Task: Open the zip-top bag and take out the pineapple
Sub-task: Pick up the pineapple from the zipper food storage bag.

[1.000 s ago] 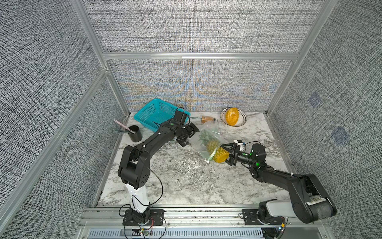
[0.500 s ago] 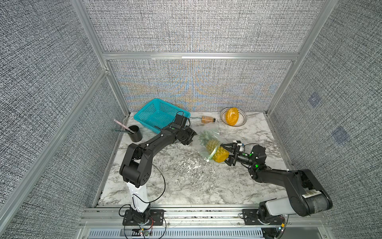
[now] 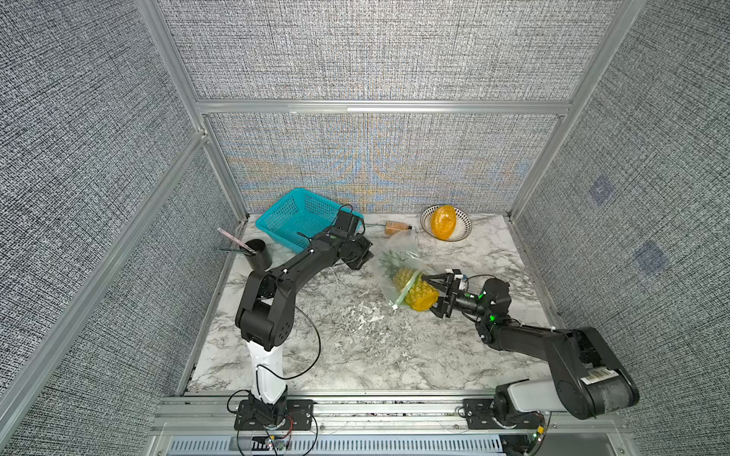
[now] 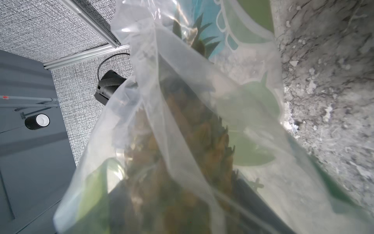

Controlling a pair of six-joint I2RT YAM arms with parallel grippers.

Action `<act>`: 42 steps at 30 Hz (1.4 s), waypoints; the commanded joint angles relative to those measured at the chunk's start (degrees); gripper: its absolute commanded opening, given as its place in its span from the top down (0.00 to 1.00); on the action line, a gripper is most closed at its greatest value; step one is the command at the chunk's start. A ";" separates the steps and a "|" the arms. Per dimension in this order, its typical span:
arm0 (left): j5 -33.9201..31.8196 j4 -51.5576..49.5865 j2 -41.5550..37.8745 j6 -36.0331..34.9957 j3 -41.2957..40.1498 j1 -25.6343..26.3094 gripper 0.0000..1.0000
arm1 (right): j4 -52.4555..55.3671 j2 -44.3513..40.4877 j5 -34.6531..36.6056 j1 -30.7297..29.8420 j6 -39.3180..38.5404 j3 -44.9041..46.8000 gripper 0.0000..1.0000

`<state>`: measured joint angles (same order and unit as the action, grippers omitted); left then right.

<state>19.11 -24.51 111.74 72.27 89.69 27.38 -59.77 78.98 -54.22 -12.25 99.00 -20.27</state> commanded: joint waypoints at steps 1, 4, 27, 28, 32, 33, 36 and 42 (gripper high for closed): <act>-3.46 -6.58 1.46 -6.73 4.41 -0.44 1.00 | 2.46 -2.13 -2.47 0.15 -3.01 -0.78 0.44; -6.40 -11.66 2.00 -11.23 8.54 -0.57 1.00 | 7.86 -4.28 -2.79 0.46 -5.44 -1.02 0.44; -11.70 -15.04 -0.45 -9.18 6.33 -3.07 1.00 | 20.92 -13.97 -7.11 5.08 -11.69 2.82 0.44; -11.86 -15.16 -0.06 -8.55 6.77 -3.18 1.00 | 21.50 -14.15 -7.80 5.05 -12.11 2.83 0.44; -12.43 -15.07 2.02 -5.99 9.70 -3.12 1.00 | 26.42 -15.89 -10.84 5.30 -14.84 2.67 0.43; -12.34 -15.09 3.95 -5.63 10.55 -3.11 1.00 | 28.34 -16.73 -11.20 5.29 -15.87 2.69 0.43; -11.59 -15.80 6.97 -4.91 13.33 -3.18 1.00 | 35.05 -19.62 -11.61 5.76 -19.30 2.60 0.43; -10.53 -16.42 10.75 -5.71 17.07 -3.12 1.00 | 39.57 -25.11 -11.35 8.37 -19.88 4.86 0.43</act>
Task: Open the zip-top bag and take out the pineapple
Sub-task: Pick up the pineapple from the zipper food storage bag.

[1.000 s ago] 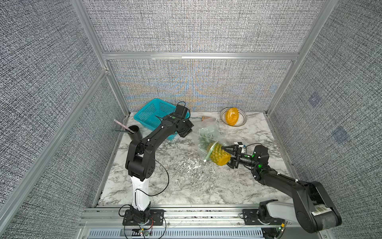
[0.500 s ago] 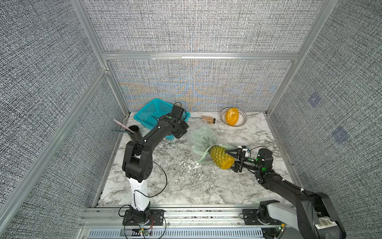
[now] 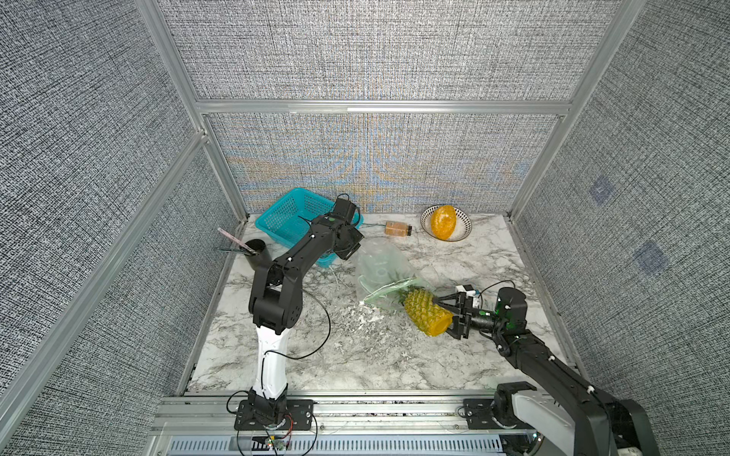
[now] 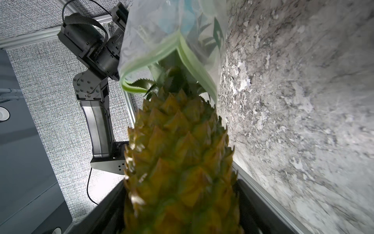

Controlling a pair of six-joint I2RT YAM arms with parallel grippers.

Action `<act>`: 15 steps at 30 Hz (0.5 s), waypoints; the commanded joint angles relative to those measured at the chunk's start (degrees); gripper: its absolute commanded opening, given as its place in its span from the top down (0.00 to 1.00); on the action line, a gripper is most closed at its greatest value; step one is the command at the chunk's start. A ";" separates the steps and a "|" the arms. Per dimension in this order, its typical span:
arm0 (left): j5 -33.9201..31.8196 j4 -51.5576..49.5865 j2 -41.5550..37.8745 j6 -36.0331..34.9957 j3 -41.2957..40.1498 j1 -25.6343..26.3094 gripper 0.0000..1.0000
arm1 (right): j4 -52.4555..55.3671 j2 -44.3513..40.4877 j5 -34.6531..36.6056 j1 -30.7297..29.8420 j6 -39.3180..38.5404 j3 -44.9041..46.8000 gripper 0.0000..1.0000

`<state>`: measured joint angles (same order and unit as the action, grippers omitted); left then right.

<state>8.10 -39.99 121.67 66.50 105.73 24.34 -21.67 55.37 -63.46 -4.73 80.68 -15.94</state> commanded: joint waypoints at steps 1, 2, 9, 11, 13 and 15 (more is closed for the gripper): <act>0.60 -1.13 1.11 -0.16 1.22 -0.15 1.00 | 1.93 -2.04 -2.11 1.23 -1.62 0.70 0.43; 0.64 -1.31 1.20 -0.26 1.32 -0.08 1.00 | 2.43 -2.62 -2.27 1.76 -1.79 0.74 0.43; 2.13 -0.59 3.18 -2.64 2.98 -0.71 1.00 | 7.63 -4.75 -3.30 4.46 -3.95 0.54 0.43; 2.63 -2.10 5.26 -3.32 6.58 -0.94 1.00 | 8.84 -4.84 -3.86 4.56 -4.62 0.47 0.43; 3.36 -2.02 6.35 -2.43 8.29 -1.13 1.00 | 10.63 -4.75 -4.53 4.61 -5.73 0.17 0.43; 5.40 1.15 6.87 -0.71 8.18 -1.30 1.00 | 13.92 -4.32 -4.82 4.63 -8.06 -0.46 0.43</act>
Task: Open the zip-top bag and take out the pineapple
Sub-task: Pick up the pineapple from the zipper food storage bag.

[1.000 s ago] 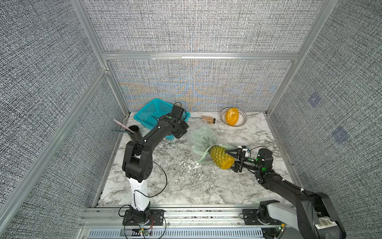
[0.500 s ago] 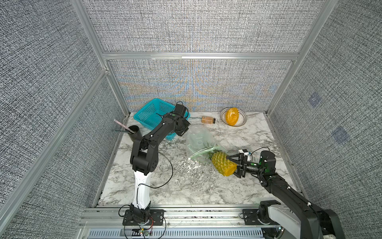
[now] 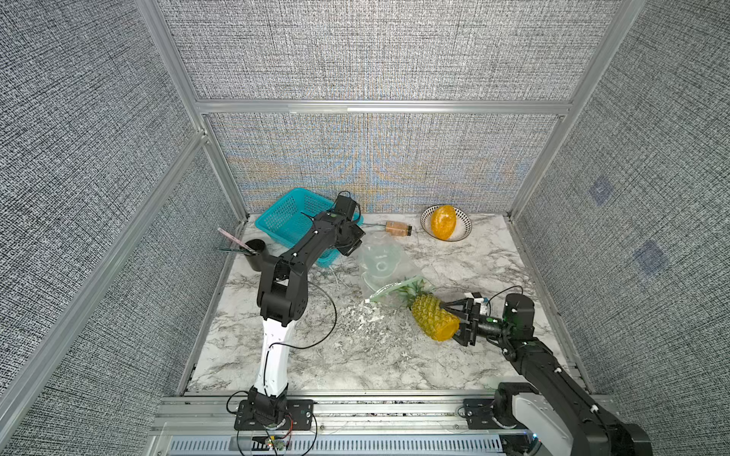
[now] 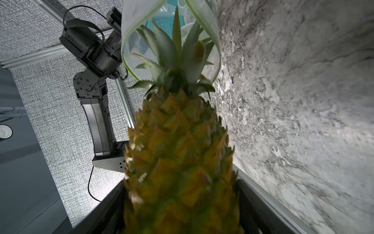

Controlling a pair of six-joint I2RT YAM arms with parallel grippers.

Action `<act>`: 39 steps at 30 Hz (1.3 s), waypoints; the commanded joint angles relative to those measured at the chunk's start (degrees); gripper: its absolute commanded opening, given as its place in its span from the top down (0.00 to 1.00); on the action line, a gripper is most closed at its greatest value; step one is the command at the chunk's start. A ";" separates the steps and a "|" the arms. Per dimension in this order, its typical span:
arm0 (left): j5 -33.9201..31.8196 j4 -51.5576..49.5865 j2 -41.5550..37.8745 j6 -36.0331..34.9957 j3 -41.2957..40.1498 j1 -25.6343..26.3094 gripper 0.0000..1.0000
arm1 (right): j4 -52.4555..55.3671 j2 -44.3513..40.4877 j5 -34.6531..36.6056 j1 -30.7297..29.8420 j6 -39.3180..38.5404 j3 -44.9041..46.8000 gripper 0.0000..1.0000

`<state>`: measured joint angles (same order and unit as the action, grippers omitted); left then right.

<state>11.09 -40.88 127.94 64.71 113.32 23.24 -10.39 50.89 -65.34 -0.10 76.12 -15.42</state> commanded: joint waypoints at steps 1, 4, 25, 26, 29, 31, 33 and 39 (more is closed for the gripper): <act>3.68 3.47 0.77 1.72 0.79 -0.24 1.00 | 4.55 0.47 -3.05 -0.07 -4.94 -1.47 0.43; 4.53 4.44 0.72 3.62 1.11 -0.19 1.00 | 9.21 1.04 -3.05 -0.03 -9.04 -2.23 0.43; 10.56 6.82 10.75 5.87 12.21 -1.24 1.00 | 22.71 4.65 -6.35 -0.14 -23.31 -2.97 0.43; 10.95 7.10 11.07 5.78 12.49 -1.12 0.99 | 22.43 4.80 -6.46 -0.40 -23.13 -2.74 0.43; 12.71 7.65 11.83 5.80 12.92 -0.76 0.64 | 21.67 5.16 -6.30 -0.52 -22.87 -2.91 0.43; 13.67 7.26 11.12 4.60 12.74 -0.50 0.34 | 21.10 5.57 -6.04 -0.54 -22.56 -3.75 0.43; 13.81 4.97 9.62 2.50 12.81 -0.43 0.10 | 19.97 6.18 -5.79 -0.60 -21.96 -4.59 0.43; 13.20 -4.51 2.59 -5.93 13.55 -0.48 0.01 | 16.57 9.41 -4.89 -0.65 -21.05 -6.83 0.43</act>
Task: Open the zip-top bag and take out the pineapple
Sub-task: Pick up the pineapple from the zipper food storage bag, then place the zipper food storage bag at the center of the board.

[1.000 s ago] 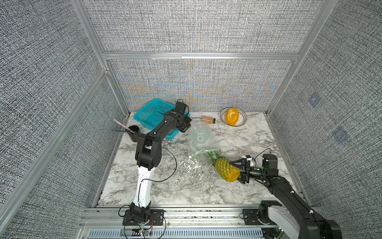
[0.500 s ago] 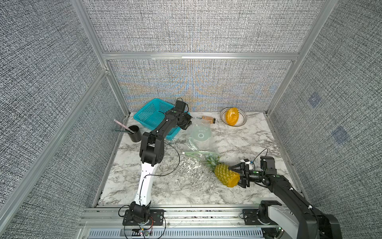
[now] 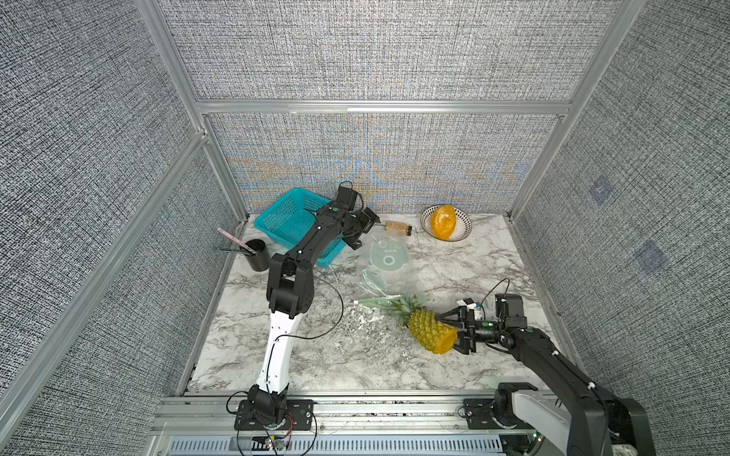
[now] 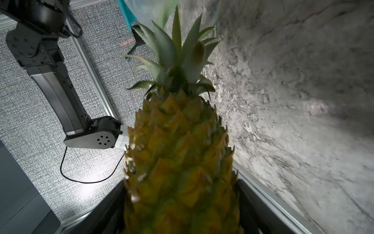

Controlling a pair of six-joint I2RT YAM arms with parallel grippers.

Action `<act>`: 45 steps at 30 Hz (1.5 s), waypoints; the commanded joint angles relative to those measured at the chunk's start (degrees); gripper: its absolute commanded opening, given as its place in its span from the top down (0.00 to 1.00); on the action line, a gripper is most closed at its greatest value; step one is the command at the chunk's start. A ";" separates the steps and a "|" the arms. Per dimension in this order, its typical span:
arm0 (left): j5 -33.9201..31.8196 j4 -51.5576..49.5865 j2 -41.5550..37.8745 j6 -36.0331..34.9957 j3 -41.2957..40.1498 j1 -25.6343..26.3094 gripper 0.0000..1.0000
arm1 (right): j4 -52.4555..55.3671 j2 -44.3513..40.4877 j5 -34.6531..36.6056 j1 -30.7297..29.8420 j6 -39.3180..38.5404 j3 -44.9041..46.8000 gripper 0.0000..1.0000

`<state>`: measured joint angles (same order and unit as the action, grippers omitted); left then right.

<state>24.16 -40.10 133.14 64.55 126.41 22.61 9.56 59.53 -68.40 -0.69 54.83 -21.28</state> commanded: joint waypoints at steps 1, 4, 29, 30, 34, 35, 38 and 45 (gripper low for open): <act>-0.16 -6.66 -4.16 -7.25 0.18 0.15 0.00 | -3.55 1.48 -1.74 -0.03 0.06 -1.34 0.43; -1.57 -10.90 -8.67 -11.38 -1.37 0.15 0.01 | -3.83 3.36 -0.81 -0.01 -0.60 -2.57 0.43; 5.43 -5.27 -14.11 -12.11 -31.18 8.55 0.00 | -3.19 6.87 0.29 0.51 -1.62 -7.99 0.43; 5.30 -5.21 -13.71 -12.25 -30.98 8.50 0.00 | -3.32 6.54 0.37 0.54 -1.29 -7.99 0.43; 3.44 -7.77 -10.48 -13.47 -27.64 8.50 0.18 | -3.30 5.37 0.14 0.67 -0.69 -7.53 0.43; 2.89 -8.37 -9.48 -13.12 -26.84 8.50 0.36 | -3.20 5.13 0.13 0.69 -0.60 -7.29 0.43; 3.21 -7.29 -7.10 -10.95 -26.30 8.00 0.74 | -2.44 4.25 -0.62 0.67 -0.66 -6.94 0.43; 2.74 -5.41 -2.33 -7.19 -21.13 7.51 0.79 | 8.31 2.27 -2.39 0.69 -7.79 -8.35 0.43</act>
<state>27.33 -46.74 129.64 55.42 103.04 30.22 13.02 62.67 -67.24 -0.03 51.27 -29.04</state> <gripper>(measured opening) 0.211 0.789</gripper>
